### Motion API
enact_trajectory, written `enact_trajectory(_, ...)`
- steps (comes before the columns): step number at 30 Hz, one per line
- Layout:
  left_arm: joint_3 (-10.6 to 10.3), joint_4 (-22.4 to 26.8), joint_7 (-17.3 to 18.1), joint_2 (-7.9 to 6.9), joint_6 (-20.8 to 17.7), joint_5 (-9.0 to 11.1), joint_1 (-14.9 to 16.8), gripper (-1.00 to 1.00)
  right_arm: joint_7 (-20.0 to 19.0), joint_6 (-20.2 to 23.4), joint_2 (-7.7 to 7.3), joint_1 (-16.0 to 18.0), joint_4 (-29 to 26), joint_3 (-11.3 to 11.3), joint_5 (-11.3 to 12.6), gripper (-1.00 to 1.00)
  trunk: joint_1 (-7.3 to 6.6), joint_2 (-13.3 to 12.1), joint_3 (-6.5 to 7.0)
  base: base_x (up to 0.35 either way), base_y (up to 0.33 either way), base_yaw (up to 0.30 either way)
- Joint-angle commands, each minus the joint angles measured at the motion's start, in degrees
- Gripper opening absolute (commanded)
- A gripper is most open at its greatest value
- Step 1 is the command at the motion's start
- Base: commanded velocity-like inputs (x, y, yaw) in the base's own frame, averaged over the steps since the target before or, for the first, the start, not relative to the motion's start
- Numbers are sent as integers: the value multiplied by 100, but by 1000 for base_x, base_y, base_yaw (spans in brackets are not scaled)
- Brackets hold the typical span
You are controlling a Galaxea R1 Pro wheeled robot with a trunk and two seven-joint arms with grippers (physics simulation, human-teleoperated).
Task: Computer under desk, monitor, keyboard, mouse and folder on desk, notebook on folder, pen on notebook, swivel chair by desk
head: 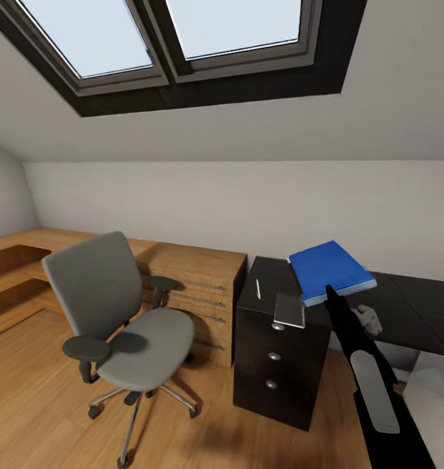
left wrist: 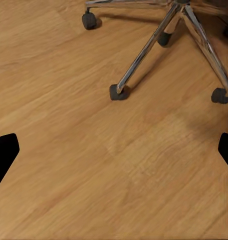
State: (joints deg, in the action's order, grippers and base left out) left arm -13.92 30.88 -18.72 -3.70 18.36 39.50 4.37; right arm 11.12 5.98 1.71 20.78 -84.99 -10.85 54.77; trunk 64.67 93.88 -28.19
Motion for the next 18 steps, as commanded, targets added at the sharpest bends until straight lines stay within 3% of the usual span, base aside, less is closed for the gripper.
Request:
enact_trajectory(1,-47,6,-45,-8,33,40,3,100,23,34,4,5,15,-40,71,-100,-23,-38,5,0,0,-209)
enact_trajectory(9,-49,6,-44,-8,43,40,3,100,30,35,5,5,60,-264,135,-100,-199,-359,92,0,0,-210)
enact_trajectory(18,-50,6,-44,-5,41,40,3,100,67,36,5,5,62,-324,139,-100,-396,-719,190,0,0,-211)
